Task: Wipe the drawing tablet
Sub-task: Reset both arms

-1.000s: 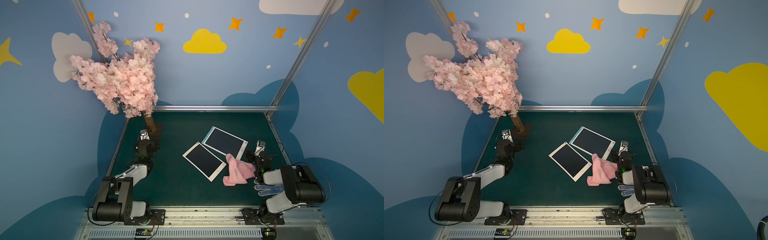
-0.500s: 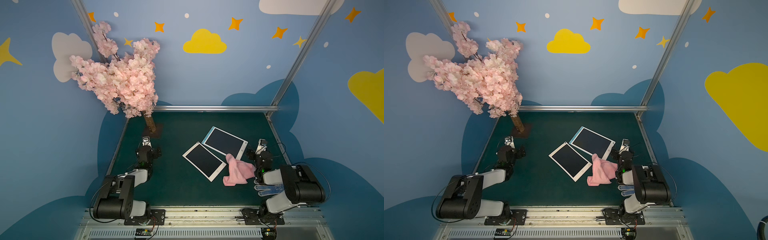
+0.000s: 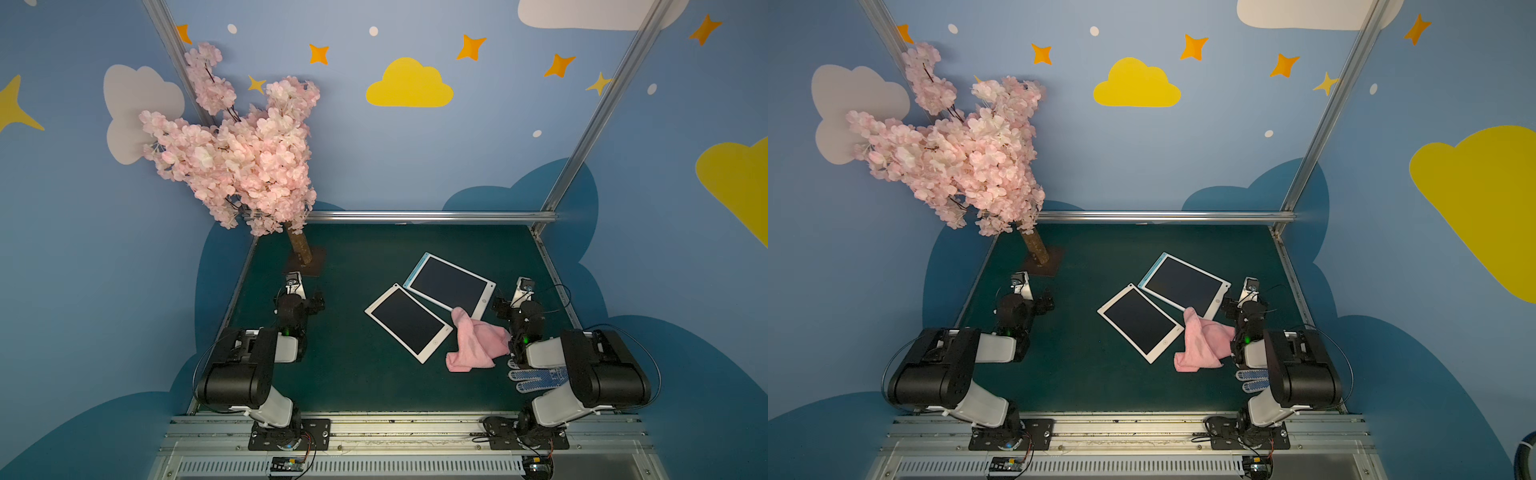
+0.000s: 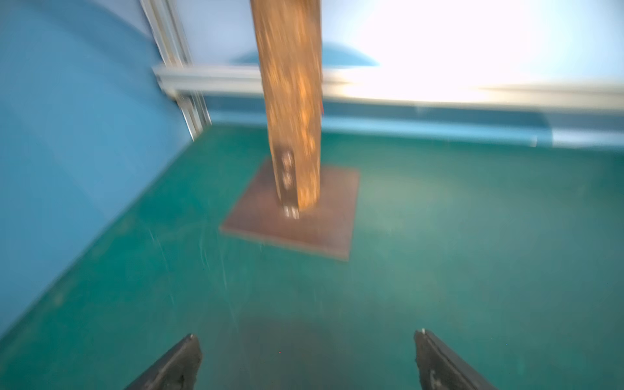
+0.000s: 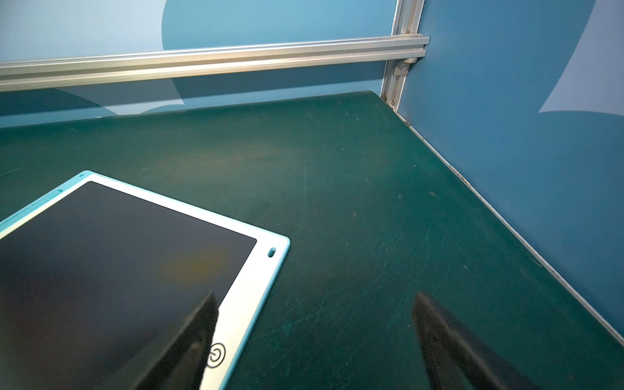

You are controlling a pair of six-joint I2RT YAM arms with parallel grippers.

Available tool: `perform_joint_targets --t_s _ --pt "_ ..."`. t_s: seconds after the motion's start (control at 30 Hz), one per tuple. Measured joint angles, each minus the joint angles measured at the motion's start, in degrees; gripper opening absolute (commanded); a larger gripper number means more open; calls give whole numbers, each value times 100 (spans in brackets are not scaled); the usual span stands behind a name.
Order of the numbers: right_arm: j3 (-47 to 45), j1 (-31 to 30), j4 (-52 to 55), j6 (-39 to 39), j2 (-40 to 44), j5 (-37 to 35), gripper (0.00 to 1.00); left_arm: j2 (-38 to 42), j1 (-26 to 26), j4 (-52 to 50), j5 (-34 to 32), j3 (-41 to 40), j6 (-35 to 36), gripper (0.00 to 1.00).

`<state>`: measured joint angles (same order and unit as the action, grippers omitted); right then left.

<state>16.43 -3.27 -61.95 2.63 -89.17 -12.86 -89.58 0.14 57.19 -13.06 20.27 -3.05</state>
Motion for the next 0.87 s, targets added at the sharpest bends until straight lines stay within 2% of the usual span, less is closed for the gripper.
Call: perform_joint_targets --t_s 0.17,0.87 --pt "271 -70 280 -33 0 0 93 -31 2 -72 44 -31 -17 100" --pt "289 -85 455 -55 0 0 93 -35 2 -101 63 -31 -17 100"
